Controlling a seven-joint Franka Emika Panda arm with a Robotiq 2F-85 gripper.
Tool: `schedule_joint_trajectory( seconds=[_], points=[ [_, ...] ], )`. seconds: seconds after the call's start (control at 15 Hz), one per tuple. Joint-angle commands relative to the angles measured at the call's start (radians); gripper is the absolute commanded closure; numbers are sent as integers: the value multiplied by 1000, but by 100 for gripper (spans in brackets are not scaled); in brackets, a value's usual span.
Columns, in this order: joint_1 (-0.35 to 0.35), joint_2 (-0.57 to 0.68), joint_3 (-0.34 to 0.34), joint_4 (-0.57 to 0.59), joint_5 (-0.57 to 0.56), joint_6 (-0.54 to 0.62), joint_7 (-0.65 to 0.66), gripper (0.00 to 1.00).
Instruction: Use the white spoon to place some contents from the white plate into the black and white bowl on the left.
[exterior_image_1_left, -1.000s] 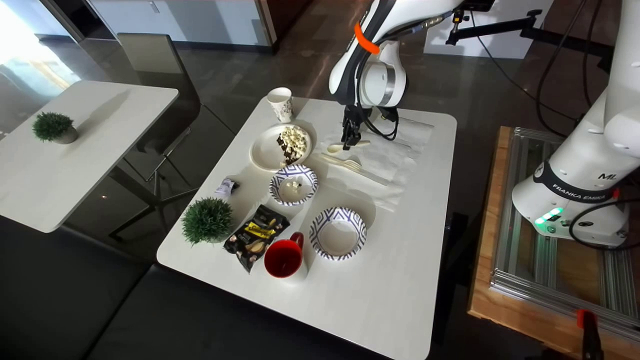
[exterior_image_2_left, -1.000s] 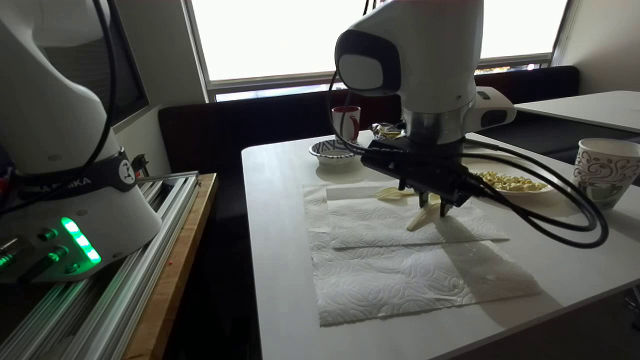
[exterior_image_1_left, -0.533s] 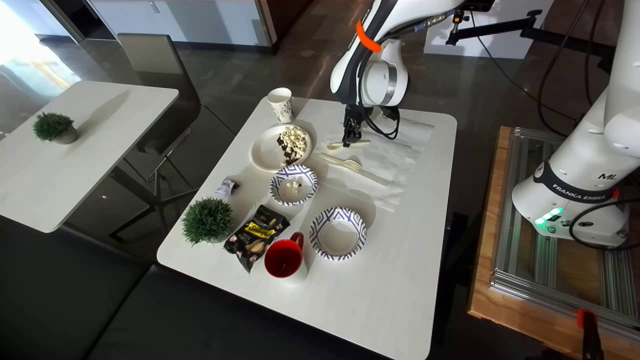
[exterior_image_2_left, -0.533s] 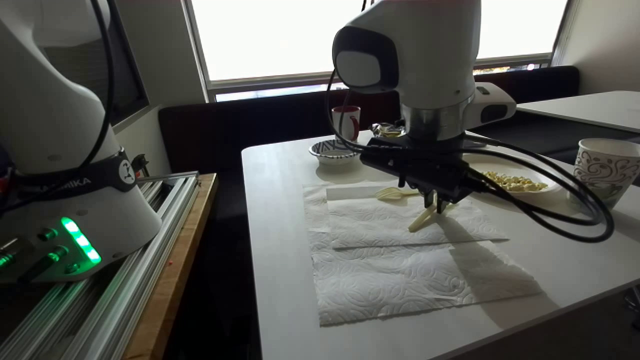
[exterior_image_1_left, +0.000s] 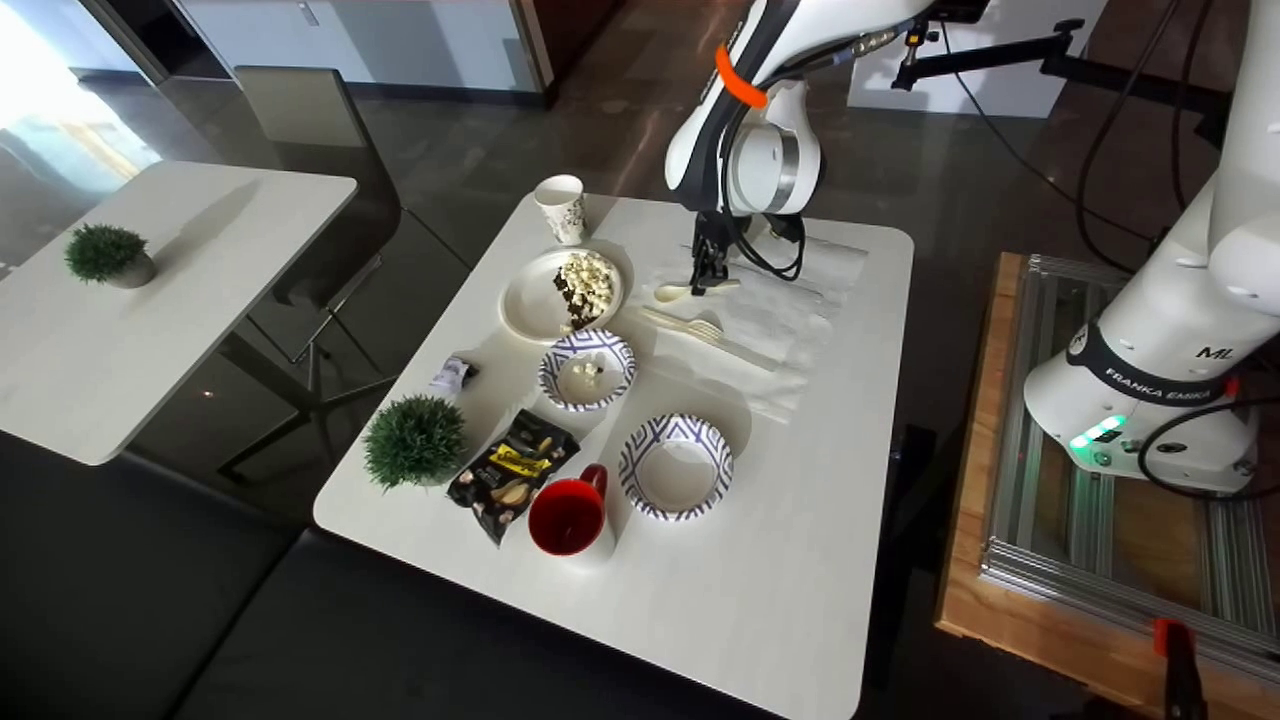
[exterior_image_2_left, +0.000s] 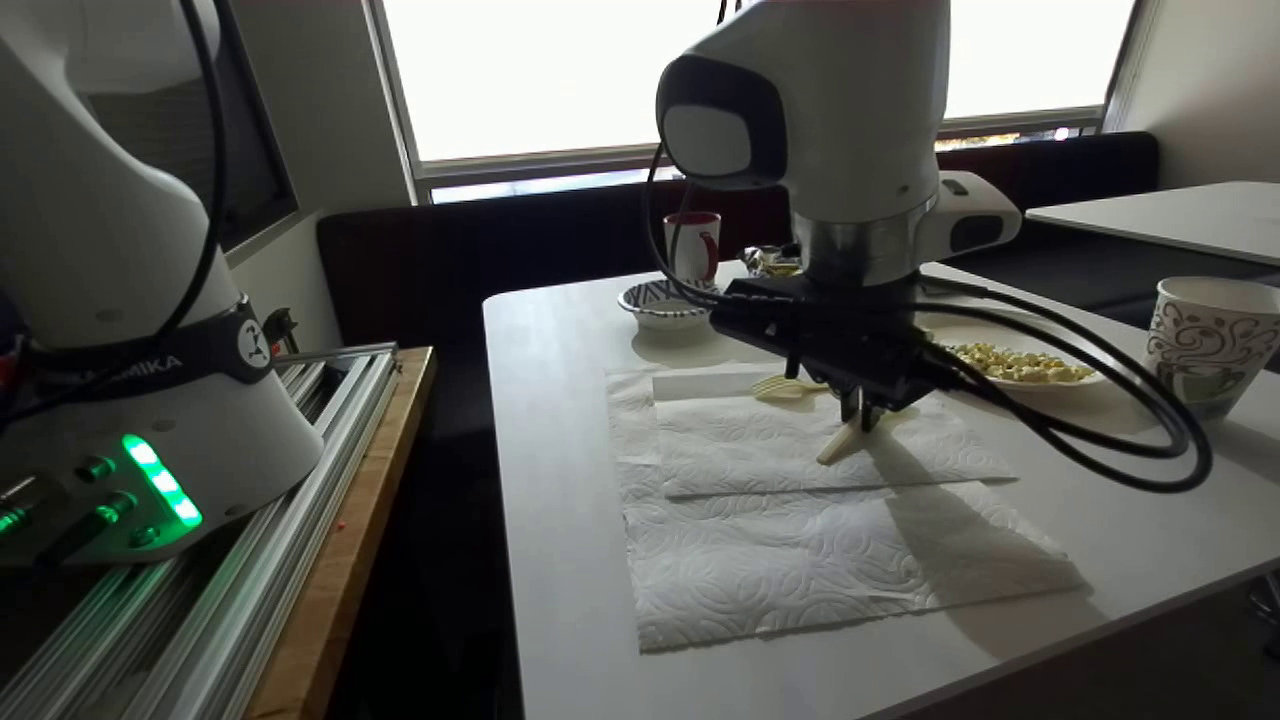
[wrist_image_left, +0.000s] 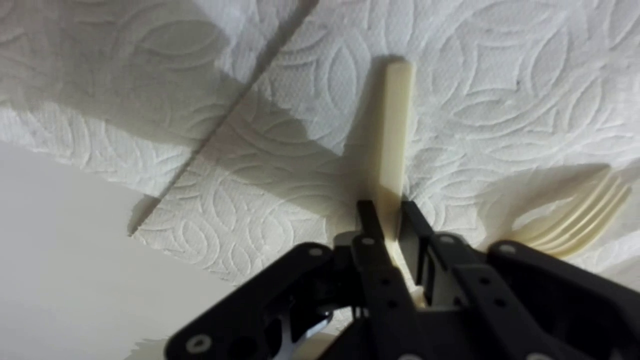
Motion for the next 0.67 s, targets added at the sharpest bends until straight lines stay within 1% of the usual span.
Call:
schedule_joint_trajectory(
  seconds=[0.0,0.07,0.13,0.2,0.27,0.33,0.4,0.53,0.6],
  points=[
    [0,-56,-4,-41,6,-1,10,97],
    [10,-89,-25,-66,-11,-33,42,100],
    [34,-135,-66,-99,-34,-59,111,97],
    [37,-173,-85,-119,-52,-77,131,97],
    [79,-210,-151,-147,-126,-94,205,97],
    [129,-239,-231,-159,-240,-168,273,97],
    [201,-249,-326,-160,-313,-247,307,97],
    [331,-251,-484,-107,-482,-361,438,97],
    [401,-264,-565,-58,-563,-466,490,97]
  ],
)
